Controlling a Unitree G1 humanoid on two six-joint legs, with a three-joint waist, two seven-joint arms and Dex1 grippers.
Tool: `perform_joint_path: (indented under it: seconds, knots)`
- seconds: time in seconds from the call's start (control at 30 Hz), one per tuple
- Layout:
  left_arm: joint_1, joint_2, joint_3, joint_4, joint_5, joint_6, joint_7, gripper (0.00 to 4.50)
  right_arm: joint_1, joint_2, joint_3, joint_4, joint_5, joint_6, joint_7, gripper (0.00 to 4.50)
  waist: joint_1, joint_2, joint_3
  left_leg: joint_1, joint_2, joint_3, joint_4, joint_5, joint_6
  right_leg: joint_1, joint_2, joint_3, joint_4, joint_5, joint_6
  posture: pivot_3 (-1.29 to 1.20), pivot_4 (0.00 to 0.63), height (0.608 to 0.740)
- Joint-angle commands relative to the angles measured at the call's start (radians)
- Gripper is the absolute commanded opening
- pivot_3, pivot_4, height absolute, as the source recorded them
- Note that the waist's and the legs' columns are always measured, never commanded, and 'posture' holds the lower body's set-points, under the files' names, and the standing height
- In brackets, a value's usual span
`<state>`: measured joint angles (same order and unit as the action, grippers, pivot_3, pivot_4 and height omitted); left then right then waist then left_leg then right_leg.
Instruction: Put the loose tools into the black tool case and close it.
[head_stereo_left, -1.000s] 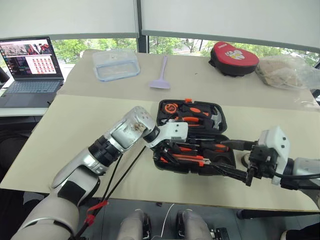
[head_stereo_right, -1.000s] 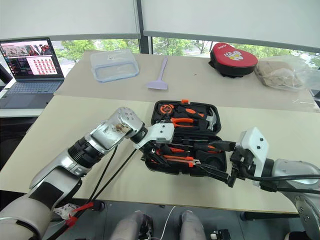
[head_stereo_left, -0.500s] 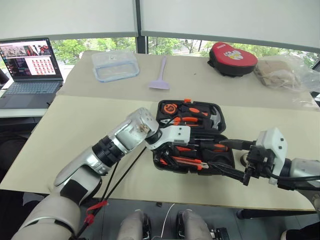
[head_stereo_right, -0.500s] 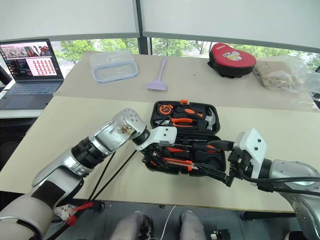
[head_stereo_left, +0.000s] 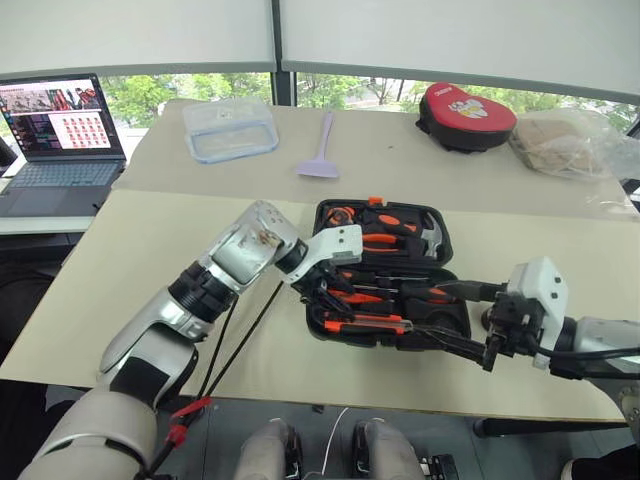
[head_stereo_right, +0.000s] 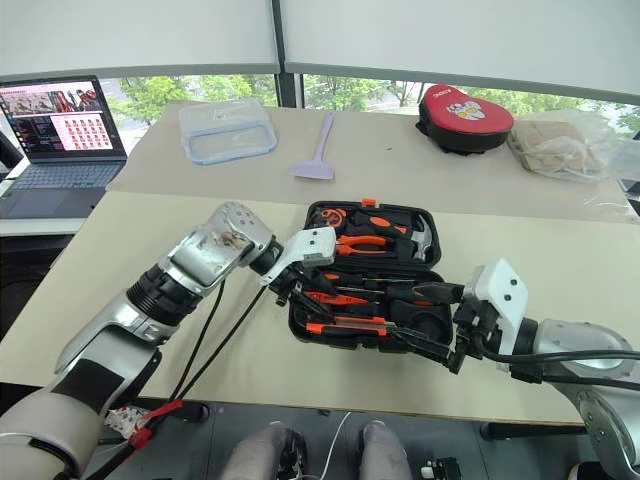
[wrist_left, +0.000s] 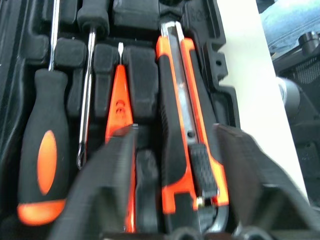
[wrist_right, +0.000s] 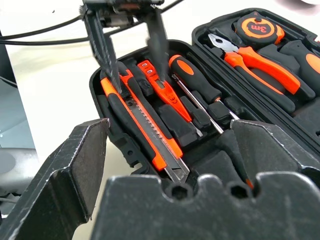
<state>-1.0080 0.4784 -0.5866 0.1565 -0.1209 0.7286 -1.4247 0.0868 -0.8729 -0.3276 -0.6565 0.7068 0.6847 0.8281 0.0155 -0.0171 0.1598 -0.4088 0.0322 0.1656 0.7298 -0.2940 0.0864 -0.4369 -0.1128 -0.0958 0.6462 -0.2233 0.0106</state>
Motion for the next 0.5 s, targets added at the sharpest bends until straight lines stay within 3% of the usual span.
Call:
perform_joint_path:
  seconds: [0.03,0.1,0.37,0.5]
  knots:
    - [-0.002,0.014,0.016,-0.025,-0.002,-0.057,-0.022,0.8,-0.014,-0.004,-0.012,-0.005,-0.001,-0.025,0.005,4.5,0.001,0.0,0.0,0.0,0.0,0.0,0.0,0.0,0.0,0.0,0.0,0.0,0.0,0.0,0.0,0.0,0.15,0.731]
    - [0.0,0.022,0.015,-0.027,-0.006,-0.069,-0.035,0.02,-0.013,-0.004,-0.013,-0.004,0.0,-0.024,0.006,4.5,0.0,0.0,0.0,0.0,0.0,0.0,0.0,0.0,0.0,0.0,0.0,0.0,0.0,0.0,0.0,0.0,0.15,0.731]
    - [0.038,0.085,-0.108,-0.033,0.122,-0.244,-0.081,0.02,-0.015,-0.006,-0.019,-0.002,0.01,-0.013,0.003,4.5,-0.002,0.0,0.0,0.0,0.0,0.0,0.0,0.0,0.0,0.0,0.0,0.0,0.0,0.0,0.0,0.0,0.15,0.731]
    - [0.064,0.056,-0.136,0.006,0.188,-0.302,-0.031,0.02,-0.011,-0.005,-0.022,-0.006,0.015,-0.007,-0.002,4.5,-0.001,0.0,0.0,0.003,0.0,0.0,0.0,0.0,0.0,0.003,0.0,0.0,-0.001,0.0,0.0,0.0,0.15,0.731]
